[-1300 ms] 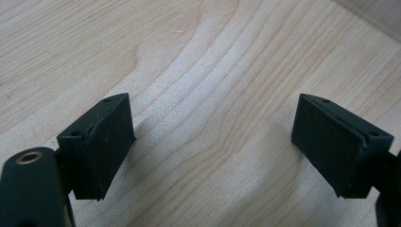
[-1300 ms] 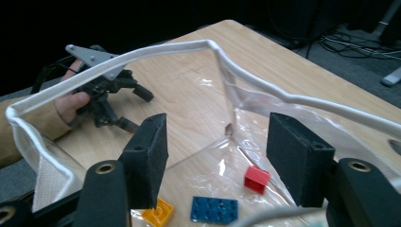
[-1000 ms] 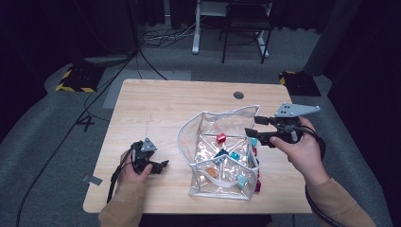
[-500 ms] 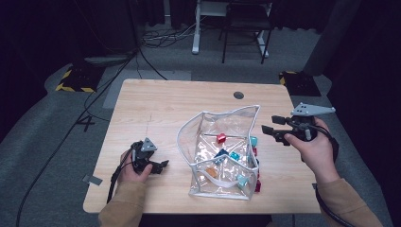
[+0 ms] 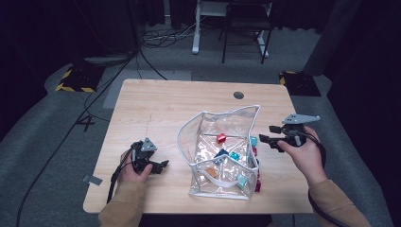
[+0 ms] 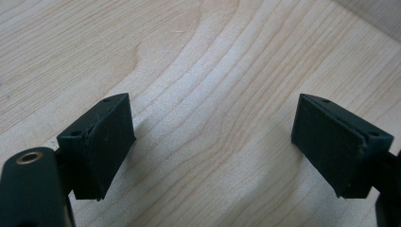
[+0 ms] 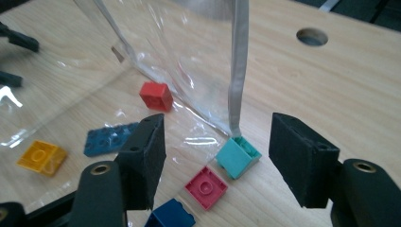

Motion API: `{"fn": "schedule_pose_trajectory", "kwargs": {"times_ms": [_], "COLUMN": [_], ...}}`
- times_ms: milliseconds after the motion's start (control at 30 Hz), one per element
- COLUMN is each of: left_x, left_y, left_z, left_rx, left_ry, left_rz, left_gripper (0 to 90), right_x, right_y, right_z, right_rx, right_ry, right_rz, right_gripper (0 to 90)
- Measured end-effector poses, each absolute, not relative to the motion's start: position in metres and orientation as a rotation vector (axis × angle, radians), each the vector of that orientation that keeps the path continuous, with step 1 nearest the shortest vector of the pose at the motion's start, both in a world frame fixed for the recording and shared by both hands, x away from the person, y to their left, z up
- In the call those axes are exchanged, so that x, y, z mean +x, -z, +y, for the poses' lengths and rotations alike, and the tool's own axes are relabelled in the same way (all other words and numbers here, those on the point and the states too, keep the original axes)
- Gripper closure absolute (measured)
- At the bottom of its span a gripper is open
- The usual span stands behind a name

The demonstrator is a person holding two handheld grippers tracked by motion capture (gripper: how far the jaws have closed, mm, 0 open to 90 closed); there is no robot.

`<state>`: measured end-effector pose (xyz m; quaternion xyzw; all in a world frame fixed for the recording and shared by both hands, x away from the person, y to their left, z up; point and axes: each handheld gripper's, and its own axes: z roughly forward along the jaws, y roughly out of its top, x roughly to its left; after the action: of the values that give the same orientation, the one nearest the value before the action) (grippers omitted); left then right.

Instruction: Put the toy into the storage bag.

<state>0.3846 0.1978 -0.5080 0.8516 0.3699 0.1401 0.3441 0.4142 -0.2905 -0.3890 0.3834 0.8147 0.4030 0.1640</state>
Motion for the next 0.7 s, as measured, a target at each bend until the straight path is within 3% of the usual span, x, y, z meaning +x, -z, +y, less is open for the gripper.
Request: {"fn": "schedule_pose_trajectory", "kwargs": {"times_ms": [700], "left_x": [0.385], "left_y": [0.508], "left_z": [0.198], "left_rx": [2.211], "left_ry": [-0.361], "left_rz": [0.962], "left_gripper": [14.2], "right_x": [0.458], "right_y": [0.465], "right_z": [-0.281], "right_rx": [1.211], "right_ry": [-1.036], "right_rz": [2.350], "right_gripper": [35.9]}}
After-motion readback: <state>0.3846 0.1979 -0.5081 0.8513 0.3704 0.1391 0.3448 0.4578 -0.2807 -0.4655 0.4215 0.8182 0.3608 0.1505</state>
